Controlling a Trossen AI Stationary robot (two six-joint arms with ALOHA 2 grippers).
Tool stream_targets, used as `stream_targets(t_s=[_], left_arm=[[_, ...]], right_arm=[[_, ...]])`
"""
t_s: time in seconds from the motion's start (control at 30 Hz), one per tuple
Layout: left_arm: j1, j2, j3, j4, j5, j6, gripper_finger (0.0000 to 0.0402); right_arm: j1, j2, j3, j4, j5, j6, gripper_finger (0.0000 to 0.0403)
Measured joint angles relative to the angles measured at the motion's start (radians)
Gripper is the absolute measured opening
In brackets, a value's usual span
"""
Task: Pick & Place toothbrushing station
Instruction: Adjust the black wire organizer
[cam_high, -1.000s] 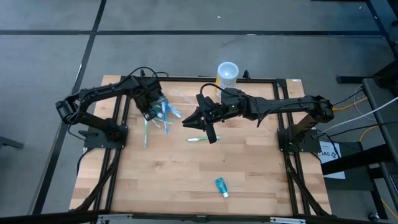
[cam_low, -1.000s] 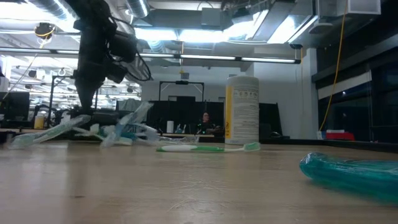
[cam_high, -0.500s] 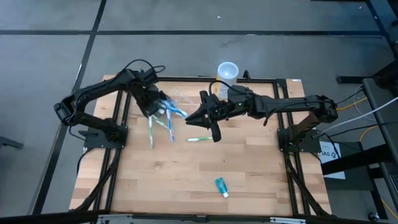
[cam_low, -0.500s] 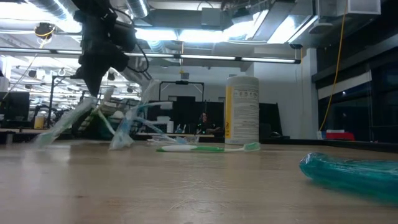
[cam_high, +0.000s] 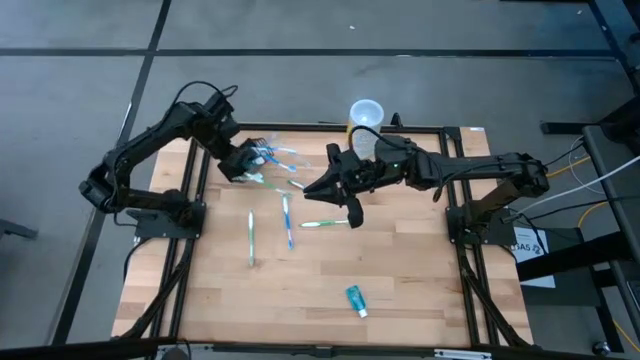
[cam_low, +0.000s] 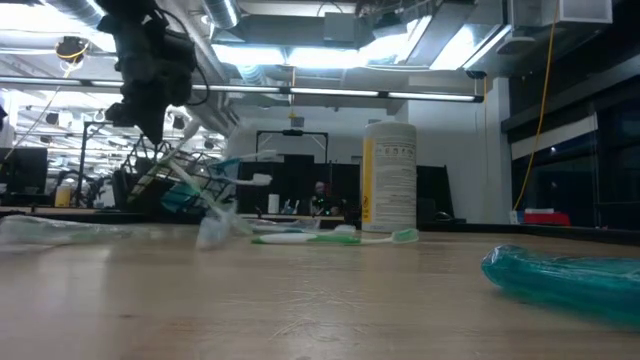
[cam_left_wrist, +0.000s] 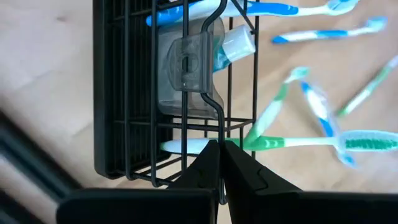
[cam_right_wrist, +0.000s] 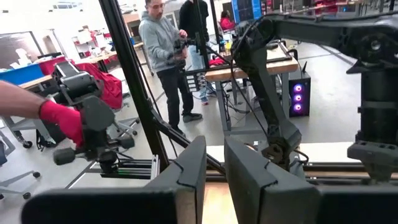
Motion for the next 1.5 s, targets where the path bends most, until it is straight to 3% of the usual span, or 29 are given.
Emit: stream_targets(t_s=[0.13,0.53,0.77,1.0,1.33,1.5], left_arm=[[0.025,0.005,-0.013,0.049,-0.002,-0.014,0.0002],[0.018,0.006,-0.076,0.100,0.308,-0.015,0.0002],[0.065,0.019,-0.077,0.120,0.201,-0.035,0.0002],[0.099,0.046,-0.076,0.140,0.003,-0.060,0.0003],[0.099,0.054,-0.076,0.136,-0.095,-0.032,0.0010],[0.099,0.055,-0.077,0.130,-0.149,-0.023,0.0035]], right_arm=[[0.000,-0.020,0.000,0.004,0.001,-0.003,0.0060],[-0.006,-0.031,0.000,-0.026,0.045,-0.009,0.0060],[-0.026,-0.031,0.000,-0.026,0.045,-0.011,0.0060],[-0.040,-0.031,0.000,-0.027,0.044,-0.018,0.0060],[-0.056,-0.031,0.000,-0.031,0.037,-0.023,0.0060],[-0.058,-0.030,0.000,-0.032,0.036,-0.023,0.0060]])
